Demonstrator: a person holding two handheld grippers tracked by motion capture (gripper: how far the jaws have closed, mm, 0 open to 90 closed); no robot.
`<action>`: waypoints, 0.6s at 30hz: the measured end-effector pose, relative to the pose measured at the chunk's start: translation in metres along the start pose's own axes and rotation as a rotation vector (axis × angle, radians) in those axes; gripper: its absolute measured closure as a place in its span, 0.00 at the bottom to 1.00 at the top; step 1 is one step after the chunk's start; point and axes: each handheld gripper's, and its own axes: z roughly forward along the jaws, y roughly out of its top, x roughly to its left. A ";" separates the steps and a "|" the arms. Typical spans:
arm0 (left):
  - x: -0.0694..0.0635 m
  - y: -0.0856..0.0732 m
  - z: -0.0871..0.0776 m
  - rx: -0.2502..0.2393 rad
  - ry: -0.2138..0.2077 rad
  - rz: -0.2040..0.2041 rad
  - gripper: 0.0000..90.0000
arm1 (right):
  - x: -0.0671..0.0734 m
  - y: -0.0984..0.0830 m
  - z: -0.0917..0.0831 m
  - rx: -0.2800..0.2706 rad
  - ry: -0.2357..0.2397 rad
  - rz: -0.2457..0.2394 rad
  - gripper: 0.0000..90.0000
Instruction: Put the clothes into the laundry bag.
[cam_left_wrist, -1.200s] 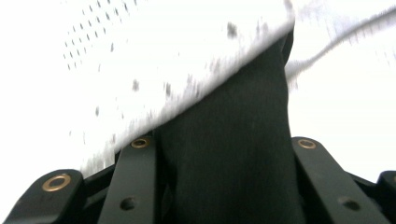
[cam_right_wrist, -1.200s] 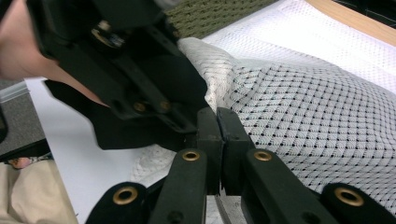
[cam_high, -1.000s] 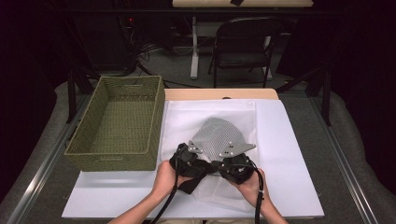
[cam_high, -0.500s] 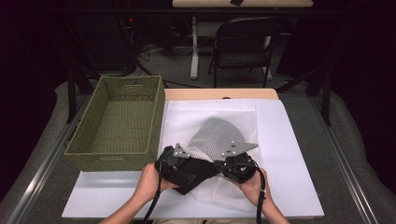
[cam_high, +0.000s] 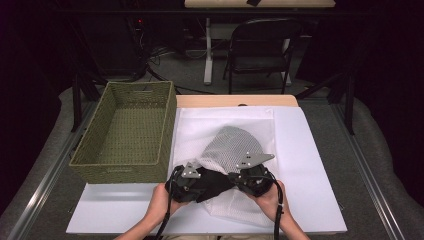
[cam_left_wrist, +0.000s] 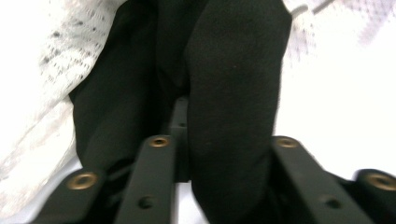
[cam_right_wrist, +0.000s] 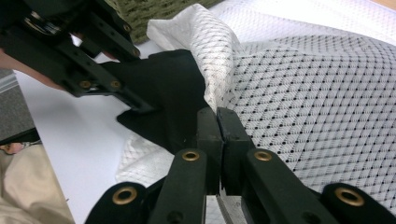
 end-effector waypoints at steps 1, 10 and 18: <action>-0.001 0.002 0.000 -0.003 0.002 0.003 0.84 | 0.000 0.001 0.000 -0.001 0.004 -0.003 0.99; -0.005 0.029 0.007 -0.085 0.026 -0.014 0.84 | 0.003 0.004 -0.005 -0.026 0.012 0.004 0.99; 0.001 0.038 0.020 -0.124 0.058 -0.041 0.84 | -0.001 0.003 -0.005 -0.030 0.022 0.019 0.99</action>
